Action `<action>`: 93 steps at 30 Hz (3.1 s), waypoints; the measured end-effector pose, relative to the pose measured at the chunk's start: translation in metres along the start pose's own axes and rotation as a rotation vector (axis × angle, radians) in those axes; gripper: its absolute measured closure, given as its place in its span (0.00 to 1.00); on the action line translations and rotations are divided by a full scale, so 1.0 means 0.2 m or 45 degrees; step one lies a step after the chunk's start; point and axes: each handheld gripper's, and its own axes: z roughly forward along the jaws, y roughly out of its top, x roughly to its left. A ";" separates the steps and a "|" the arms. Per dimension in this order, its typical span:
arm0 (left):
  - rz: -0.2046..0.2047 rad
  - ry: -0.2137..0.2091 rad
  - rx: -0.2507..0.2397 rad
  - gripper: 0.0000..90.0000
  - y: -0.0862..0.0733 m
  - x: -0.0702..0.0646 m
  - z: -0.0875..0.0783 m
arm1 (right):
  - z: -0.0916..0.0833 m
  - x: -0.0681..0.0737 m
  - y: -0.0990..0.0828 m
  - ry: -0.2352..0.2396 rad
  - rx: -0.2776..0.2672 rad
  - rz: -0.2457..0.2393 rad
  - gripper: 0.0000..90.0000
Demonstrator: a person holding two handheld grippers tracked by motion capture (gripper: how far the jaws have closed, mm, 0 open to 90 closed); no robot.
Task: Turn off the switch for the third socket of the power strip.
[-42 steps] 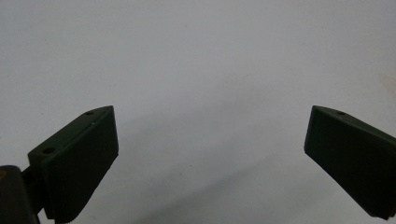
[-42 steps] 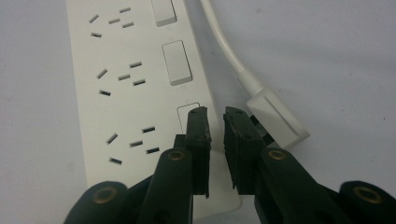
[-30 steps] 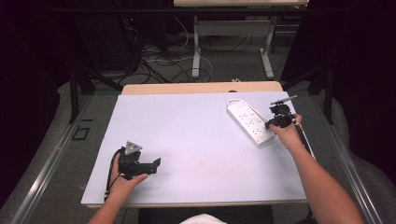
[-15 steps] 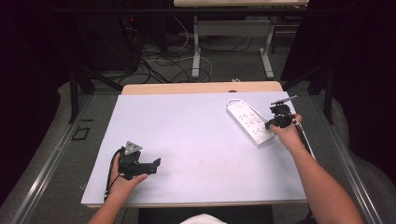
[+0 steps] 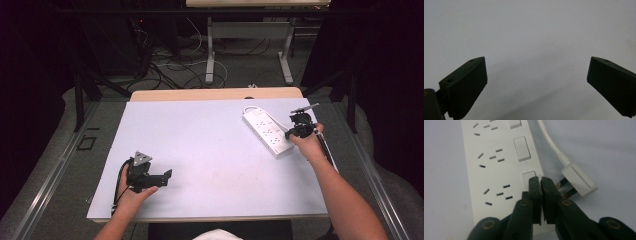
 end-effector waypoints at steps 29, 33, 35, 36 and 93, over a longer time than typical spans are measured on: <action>0.008 0.004 -0.007 0.03 0.00 0.00 0.01 | 0.00 -0.02 -0.01 0.030 -0.014 0.016 0.95; 0.003 -0.003 0.008 0.03 0.00 -0.01 0.01 | -0.01 -0.01 -0.01 0.000 -0.009 0.001 0.93; 0.001 -0.002 0.011 0.03 0.00 -0.01 0.01 | -0.01 -0.01 -0.01 -0.001 -0.008 0.002 0.91; -0.006 -0.004 0.003 0.03 0.00 -0.01 0.01 | -0.01 -0.01 -0.01 -0.001 -0.008 0.002 0.91; 0.000 0.005 -0.003 0.03 0.00 0.00 0.01 | -0.15 0.09 -0.06 0.080 -0.088 -0.104 0.47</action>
